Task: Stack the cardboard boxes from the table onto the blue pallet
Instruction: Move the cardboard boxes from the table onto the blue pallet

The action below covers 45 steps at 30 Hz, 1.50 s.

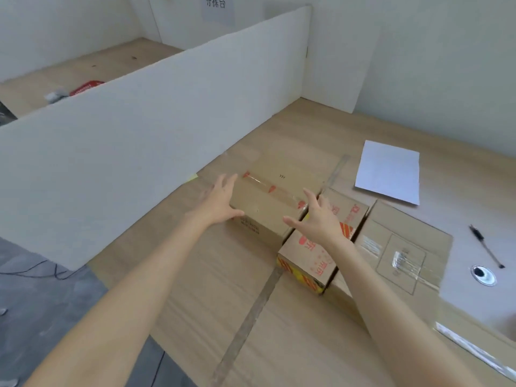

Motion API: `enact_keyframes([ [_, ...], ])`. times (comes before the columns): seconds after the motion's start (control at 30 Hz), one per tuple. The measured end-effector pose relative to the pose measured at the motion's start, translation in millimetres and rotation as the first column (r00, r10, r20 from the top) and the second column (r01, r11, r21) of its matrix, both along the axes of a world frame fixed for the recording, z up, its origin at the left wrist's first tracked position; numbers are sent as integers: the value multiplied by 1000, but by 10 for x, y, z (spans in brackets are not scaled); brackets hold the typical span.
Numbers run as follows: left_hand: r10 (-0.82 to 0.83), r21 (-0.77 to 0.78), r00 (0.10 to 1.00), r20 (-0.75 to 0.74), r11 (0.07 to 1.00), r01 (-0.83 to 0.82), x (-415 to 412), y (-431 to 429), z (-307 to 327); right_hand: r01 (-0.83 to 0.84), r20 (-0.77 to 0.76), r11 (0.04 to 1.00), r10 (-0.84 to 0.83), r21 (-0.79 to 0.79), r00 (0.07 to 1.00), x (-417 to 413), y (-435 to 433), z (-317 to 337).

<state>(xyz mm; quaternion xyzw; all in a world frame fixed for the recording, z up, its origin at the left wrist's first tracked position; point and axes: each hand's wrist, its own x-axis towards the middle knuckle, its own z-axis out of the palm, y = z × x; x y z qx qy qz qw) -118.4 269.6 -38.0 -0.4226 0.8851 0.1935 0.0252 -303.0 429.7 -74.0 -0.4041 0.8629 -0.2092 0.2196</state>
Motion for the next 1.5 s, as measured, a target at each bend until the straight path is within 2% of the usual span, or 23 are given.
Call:
enact_keyframes([
  [0.17, -94, -31, 971, 218, 994, 104, -149, -454, -325, 24, -7, 992, -23, 126, 1000, -9, -164, -365],
  [0.33, -178, 42, 952, 248, 984, 173, -224, -862, -725, 66, -39, 982, -60, 177, 997, 164, -290, -604],
  [0.5, -258, 85, 951, 171, 965, 247, -207, -1108, -1006, 130, -134, 981, -111, 142, 985, 399, -405, -825],
  [0.67, -298, 262, 952, -67, 915, 305, -189, -1311, -1133, 226, -210, 967, -198, 118, 957, 515, -523, -917],
  [0.77, -276, 334, 948, -160, 889, 315, -203, -1337, -1159, 260, -204, 961, -236, 98, 950, 555, -601, -963],
  [0.87, -277, 387, 937, -214, 856, 341, -187, -1360, -1150, 262, -136, 963, -252, 60, 958, 546, -631, -946],
  [1.03, -333, 357, 917, -220, 847, 394, -120, -1496, -835, 243, -31, 970, -243, -18, 969, 443, -683, -583],
  [1.17, -353, 298, 904, -241, 859, 415, -174, -1612, -327, 266, -22, 957, -270, -112, 963, 331, -765, -35],
  [1.33, -463, 86, 836, -296, 858, 506, -353, -1597, 459, 302, -78, 932, -322, -199, 943, 183, -702, 731],
  [1.5, -559, -84, 779, -284, 824, 561, -599, -1390, 1172, 362, -102, 903, -393, -233, 914, 75, -350, 1425],
])
